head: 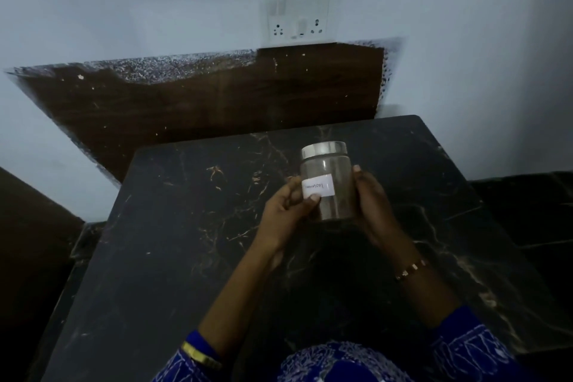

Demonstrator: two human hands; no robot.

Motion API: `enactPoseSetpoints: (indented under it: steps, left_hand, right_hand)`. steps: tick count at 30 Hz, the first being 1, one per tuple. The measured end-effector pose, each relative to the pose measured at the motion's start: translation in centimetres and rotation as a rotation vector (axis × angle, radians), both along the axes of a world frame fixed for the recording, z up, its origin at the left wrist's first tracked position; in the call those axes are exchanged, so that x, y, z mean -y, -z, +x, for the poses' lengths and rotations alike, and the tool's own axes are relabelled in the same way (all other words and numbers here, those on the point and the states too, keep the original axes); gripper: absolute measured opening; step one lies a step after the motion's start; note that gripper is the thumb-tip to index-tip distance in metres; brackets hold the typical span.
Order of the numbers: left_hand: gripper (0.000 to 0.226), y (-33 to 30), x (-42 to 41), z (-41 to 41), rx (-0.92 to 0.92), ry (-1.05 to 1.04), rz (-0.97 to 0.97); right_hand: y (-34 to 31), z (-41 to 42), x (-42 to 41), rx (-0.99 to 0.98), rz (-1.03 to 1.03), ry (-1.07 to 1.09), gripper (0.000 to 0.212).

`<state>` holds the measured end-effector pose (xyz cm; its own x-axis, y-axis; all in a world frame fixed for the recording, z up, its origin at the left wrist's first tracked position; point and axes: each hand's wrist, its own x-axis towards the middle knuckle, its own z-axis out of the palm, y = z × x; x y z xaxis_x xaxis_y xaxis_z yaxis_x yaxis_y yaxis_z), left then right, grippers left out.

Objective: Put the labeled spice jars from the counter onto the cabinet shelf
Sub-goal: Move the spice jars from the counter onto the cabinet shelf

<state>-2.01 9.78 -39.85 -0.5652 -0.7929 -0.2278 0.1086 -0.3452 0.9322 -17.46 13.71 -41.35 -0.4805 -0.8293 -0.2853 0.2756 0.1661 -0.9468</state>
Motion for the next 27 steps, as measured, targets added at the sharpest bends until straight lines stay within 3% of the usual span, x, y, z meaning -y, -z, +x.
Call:
enactPoseSetpoints:
  steps: [5, 13, 18, 22, 27]
  left_hand:
    - [0.054, -1.3, -0.7, -2.7, 0.108, -0.136, -0.227]
    - [0.050, -4.5, -0.9, -6.4, 0.056, -0.168, -0.424]
    - [0.053, -9.3, 0.4, -10.3, -0.014, -0.162, -0.601]
    - [0.049, -15.1, 2.1, -14.6, -0.141, -0.192, -0.740]
    - [0.045, -23.3, 3.4, -20.1, -0.248, -0.280, -0.905]
  right_hand:
    - [-0.9, -1.0, -1.1, -0.094, -0.065, -0.140, 0.013]
    - [-4.3, -6.1, -1.1, -0.079, -0.154, -0.227, 0.031]
    - [-9.6, -9.8, 0.1, -0.235, -0.356, -0.121, 0.056]
    - [-15.8, -13.3, 1.6, -0.339, -0.515, -0.016, 0.045]
    - [-24.7, -17.3, 3.2, -0.576, -0.678, 0.118, 0.049]
